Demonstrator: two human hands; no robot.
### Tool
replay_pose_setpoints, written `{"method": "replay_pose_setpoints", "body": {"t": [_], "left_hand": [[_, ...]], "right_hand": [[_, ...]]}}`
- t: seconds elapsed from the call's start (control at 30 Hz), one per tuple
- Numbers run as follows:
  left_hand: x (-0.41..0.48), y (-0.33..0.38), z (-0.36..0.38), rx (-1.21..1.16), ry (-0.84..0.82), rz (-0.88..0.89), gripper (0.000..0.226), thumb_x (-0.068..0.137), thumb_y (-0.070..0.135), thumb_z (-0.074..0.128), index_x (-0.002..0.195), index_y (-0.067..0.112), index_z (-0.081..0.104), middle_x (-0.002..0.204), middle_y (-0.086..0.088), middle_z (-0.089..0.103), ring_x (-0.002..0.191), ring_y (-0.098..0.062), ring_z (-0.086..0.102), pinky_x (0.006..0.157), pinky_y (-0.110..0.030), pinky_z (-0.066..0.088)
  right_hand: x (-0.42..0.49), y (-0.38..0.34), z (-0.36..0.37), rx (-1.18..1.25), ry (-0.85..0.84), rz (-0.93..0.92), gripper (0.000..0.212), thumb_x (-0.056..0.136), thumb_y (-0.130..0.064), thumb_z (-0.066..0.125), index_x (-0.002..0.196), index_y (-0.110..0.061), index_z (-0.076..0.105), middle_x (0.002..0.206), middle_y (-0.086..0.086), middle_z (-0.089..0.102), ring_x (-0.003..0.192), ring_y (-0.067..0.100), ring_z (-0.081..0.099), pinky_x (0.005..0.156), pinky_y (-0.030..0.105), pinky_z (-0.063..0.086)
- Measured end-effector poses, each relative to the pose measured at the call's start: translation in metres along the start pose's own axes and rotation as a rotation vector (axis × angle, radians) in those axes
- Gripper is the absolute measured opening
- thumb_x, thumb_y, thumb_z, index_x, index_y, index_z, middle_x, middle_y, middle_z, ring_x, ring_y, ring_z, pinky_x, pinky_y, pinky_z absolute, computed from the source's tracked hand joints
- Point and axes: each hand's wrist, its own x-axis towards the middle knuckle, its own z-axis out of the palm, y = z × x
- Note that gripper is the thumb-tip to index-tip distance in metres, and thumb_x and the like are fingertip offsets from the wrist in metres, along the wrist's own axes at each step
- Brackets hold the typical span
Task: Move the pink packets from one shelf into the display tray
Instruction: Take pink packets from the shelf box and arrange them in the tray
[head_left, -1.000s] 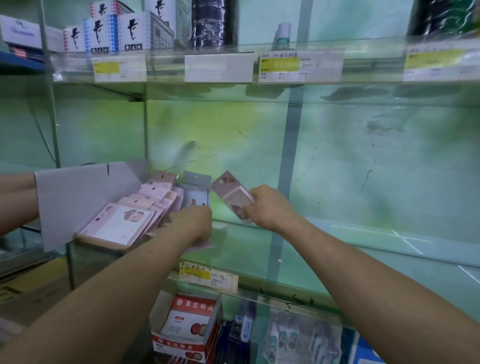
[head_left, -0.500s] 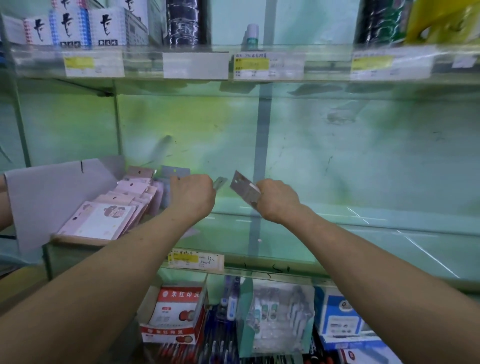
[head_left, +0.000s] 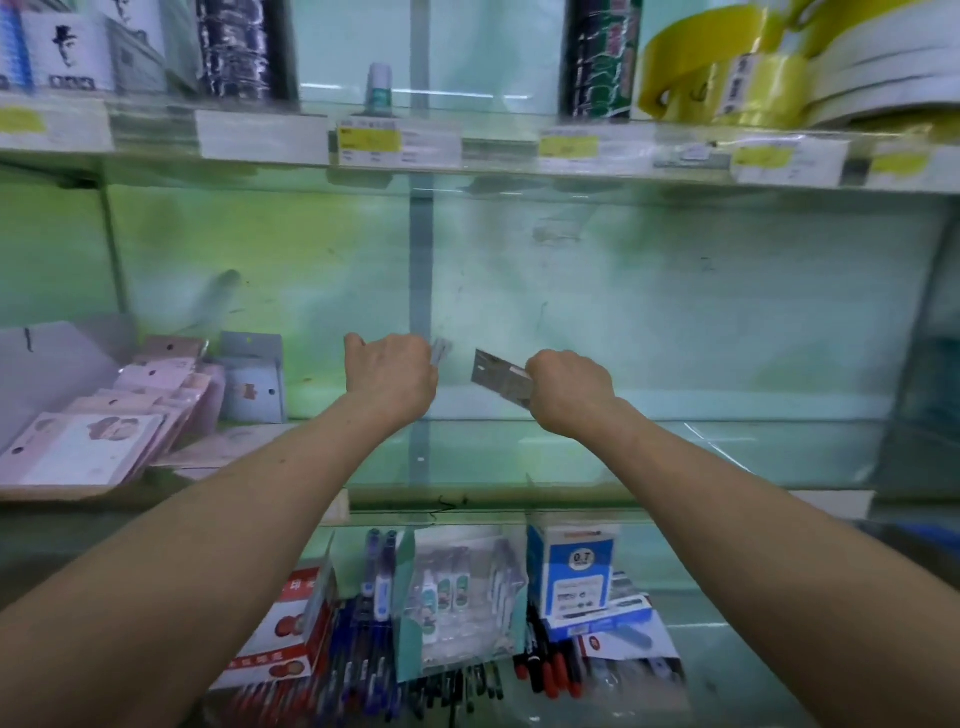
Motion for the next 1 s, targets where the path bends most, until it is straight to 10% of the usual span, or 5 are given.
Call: {"method": "replay_pose_setpoints", "body": {"t": [0.53,1.0], "left_hand": [[-0.060,0.192,-0.047,0.008,0.031,0.238,0.038,0.094,0.021,0.045,0.057,0.019,0.038,0.058,0.003,0.041,0.059,-0.020,0.043,0.087,-0.037,0.028],[-0.169,0.390,-0.105,0.003,0.063,0.569,0.024,0.097,0.025,0.044,0.081,0.022,0.062,0.093,0.000,0.061,0.090,-0.023,0.055,0.097,-0.041,0.027]], "right_hand": [[-0.126,0.185,-0.067,-0.119,0.014,0.203,0.024,0.087,-0.005,0.051,0.108,-0.013,0.061,0.107,0.009,0.064,0.097,0.030,0.060,0.069,0.028,0.038],[-0.295,0.340,-0.135,-0.235,0.000,0.454,0.031,0.087,-0.004,0.054,0.117,-0.010,0.060,0.121,0.012,0.062,0.113,0.032,0.059,0.089,0.035,0.047]]}}
